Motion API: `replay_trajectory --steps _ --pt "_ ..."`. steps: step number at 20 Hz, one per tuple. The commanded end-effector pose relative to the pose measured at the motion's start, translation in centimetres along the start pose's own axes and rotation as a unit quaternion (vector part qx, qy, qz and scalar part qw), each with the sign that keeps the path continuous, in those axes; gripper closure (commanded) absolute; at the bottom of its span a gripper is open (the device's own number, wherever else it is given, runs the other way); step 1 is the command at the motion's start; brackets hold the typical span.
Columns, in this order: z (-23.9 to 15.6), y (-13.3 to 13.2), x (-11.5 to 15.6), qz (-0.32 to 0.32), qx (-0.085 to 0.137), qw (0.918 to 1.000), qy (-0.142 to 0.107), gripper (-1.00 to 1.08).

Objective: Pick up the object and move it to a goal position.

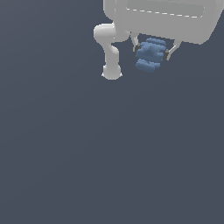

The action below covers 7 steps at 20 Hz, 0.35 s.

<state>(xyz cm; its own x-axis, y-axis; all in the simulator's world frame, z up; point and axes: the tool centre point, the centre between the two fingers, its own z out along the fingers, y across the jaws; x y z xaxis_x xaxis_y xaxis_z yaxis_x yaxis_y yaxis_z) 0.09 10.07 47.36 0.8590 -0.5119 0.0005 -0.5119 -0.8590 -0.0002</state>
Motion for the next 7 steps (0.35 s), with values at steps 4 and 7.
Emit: replay_trajectory --steps 4,7 --pt "-0.52 -0.09 0.10 0.000 0.000 1.0000 0.000 1.08" --pt "-0.44 -0.10 0.11 0.000 0.000 1.0000 0.000 1.08"
